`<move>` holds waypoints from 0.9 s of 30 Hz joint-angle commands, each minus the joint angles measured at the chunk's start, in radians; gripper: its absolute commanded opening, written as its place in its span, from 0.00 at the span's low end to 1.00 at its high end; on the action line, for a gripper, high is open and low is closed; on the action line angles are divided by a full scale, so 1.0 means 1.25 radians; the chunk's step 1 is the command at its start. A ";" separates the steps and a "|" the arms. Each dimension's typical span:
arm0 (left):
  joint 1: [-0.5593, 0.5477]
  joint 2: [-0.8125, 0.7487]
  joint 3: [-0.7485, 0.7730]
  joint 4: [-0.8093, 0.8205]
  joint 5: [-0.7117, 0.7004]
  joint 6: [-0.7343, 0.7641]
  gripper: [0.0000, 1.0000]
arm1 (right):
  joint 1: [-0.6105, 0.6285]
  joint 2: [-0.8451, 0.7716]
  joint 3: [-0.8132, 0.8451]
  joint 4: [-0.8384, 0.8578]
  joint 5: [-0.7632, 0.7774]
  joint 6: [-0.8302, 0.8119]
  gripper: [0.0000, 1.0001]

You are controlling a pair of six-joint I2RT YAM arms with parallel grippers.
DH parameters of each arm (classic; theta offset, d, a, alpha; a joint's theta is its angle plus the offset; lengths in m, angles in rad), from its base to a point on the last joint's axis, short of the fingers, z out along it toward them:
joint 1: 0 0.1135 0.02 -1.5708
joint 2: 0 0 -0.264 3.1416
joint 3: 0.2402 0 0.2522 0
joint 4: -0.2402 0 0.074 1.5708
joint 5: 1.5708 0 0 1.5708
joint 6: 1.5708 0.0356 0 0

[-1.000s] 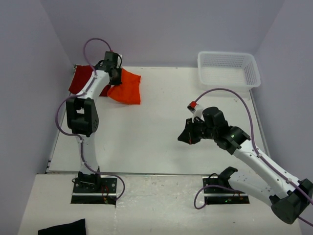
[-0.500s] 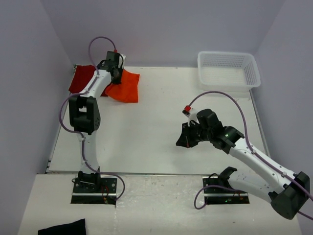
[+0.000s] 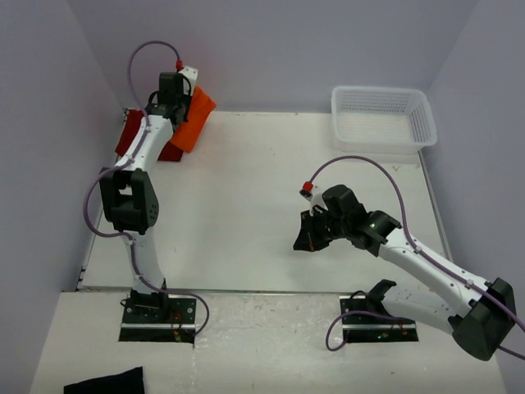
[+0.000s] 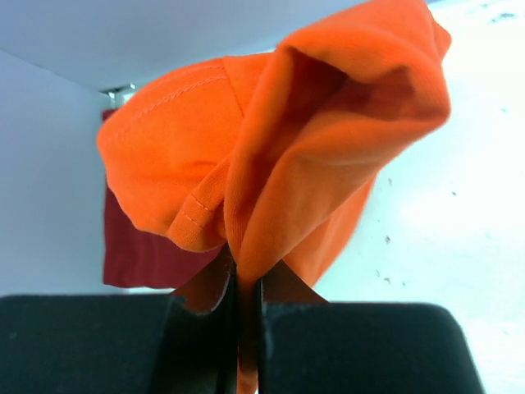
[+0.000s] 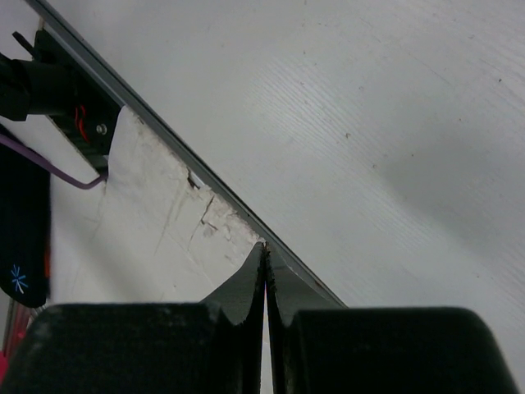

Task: Fold and stack the t-shirts
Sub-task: Put the neatly folded tshirt into the corner of the board with the left arm

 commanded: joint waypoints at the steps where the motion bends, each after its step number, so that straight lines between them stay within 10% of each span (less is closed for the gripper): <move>1: 0.016 -0.040 0.031 0.069 -0.013 0.061 0.00 | 0.009 0.008 0.002 -0.002 0.012 0.003 0.00; 27: 0.204 0.320 0.291 -0.023 -0.030 0.014 0.05 | 0.022 0.013 0.051 -0.055 0.020 0.019 0.00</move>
